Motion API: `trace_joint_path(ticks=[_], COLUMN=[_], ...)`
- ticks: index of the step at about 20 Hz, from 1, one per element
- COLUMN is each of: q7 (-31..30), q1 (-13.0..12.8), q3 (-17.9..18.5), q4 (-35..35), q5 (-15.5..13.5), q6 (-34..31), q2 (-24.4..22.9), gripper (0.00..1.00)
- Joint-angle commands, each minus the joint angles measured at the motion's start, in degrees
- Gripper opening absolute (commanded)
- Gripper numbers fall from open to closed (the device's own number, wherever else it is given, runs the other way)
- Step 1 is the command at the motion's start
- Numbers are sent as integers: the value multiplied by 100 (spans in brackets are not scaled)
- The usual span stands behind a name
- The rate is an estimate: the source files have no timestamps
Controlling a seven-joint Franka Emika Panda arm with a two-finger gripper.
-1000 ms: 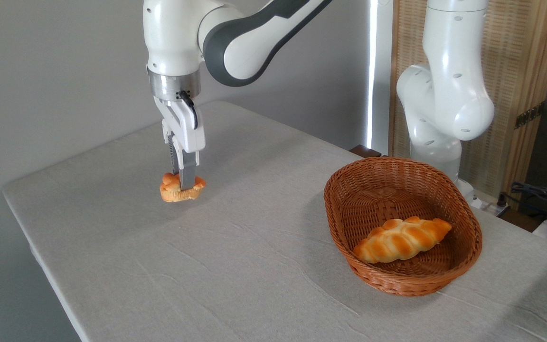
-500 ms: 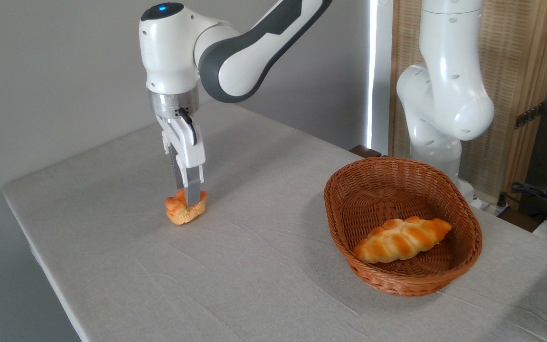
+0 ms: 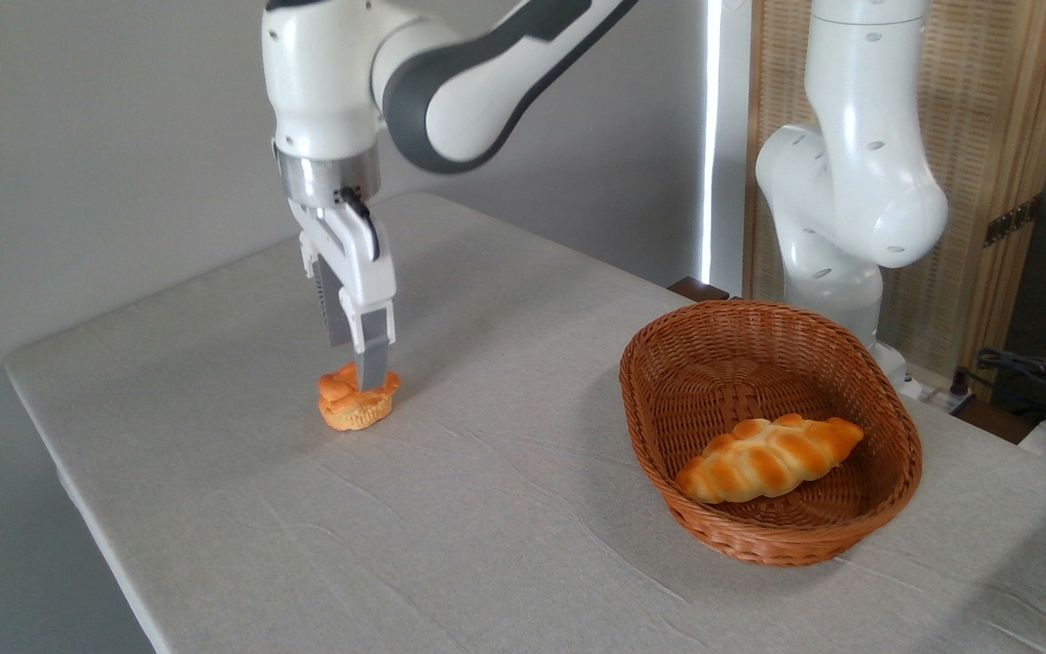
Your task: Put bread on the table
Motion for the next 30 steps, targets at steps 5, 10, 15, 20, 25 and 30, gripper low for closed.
trace_joint_path(ticks=[5,10,15,20,25,30], q7=[-59,-76,-15,214,153,170], q1=[950,986,986,977,977,1223], q3=[-149,-87,159,484,449,133], q4=[1621,1981,2439,2456,2456,2448], q5=[261,579,579,570,570,570], q6=[-2517,-2667,-3037,-3064,-3055,-3064], q2=[-91,-39,120,93,93,93], gripper=[100,100,100,100,100,100])
